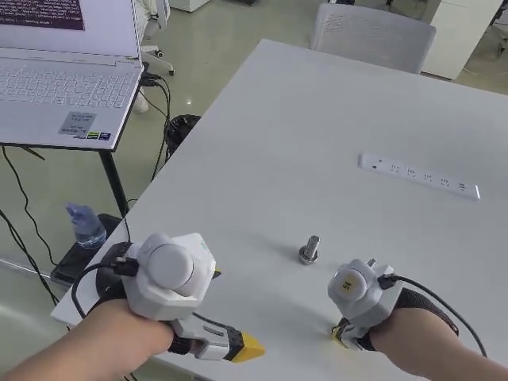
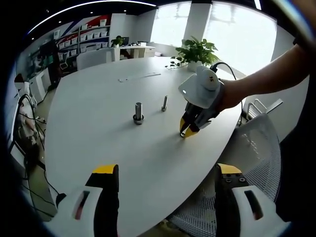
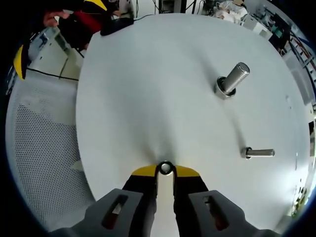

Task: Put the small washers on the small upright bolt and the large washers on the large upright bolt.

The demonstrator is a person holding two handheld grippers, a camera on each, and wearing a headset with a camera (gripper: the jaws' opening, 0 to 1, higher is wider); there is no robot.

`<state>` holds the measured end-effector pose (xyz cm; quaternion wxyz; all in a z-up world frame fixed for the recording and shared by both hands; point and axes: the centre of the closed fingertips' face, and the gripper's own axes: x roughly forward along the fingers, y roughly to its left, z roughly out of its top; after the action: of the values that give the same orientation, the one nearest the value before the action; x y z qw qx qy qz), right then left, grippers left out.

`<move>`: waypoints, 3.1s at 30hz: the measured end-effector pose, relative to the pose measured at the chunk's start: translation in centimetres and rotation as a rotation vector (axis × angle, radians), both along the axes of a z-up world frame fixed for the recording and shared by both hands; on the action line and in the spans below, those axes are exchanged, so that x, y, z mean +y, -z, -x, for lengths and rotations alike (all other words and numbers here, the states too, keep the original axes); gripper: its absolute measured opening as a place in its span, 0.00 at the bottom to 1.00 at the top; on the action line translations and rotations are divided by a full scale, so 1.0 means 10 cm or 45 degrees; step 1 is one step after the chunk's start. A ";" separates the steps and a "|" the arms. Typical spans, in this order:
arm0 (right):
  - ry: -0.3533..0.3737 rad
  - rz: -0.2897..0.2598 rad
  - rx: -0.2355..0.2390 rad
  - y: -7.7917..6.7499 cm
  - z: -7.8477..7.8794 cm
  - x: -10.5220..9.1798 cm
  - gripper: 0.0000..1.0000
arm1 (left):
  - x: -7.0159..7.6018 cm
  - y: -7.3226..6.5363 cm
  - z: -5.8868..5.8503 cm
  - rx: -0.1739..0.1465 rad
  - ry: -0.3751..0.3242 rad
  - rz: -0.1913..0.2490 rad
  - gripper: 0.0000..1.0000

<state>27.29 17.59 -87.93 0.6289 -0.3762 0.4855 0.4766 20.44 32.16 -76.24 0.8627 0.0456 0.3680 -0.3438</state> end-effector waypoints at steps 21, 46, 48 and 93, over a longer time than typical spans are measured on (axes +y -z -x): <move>0.082 -0.052 0.049 -0.08 -0.11 -0.10 0.11 | -0.02 -0.03 -0.06 -0.018 -0.003 -0.003 0.80; 0.117 -0.062 0.005 -0.44 -0.49 -0.55 0.11 | -0.02 -0.07 -0.11 -0.051 -0.008 0.006 0.85; 0.122 -0.060 -0.006 -0.46 -0.56 -0.59 0.11 | -0.01 -0.07 -0.12 -0.054 -0.011 0.008 0.85; 0.120 -0.136 -0.064 -0.79 -1.17 -0.33 0.12 | -0.06 -0.05 -0.11 -0.070 -0.017 0.074 0.92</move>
<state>39.02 14.31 -80.06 0.6820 -0.3307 0.4605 0.4620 21.58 31.61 -75.73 0.8757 0.0273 0.3344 -0.3473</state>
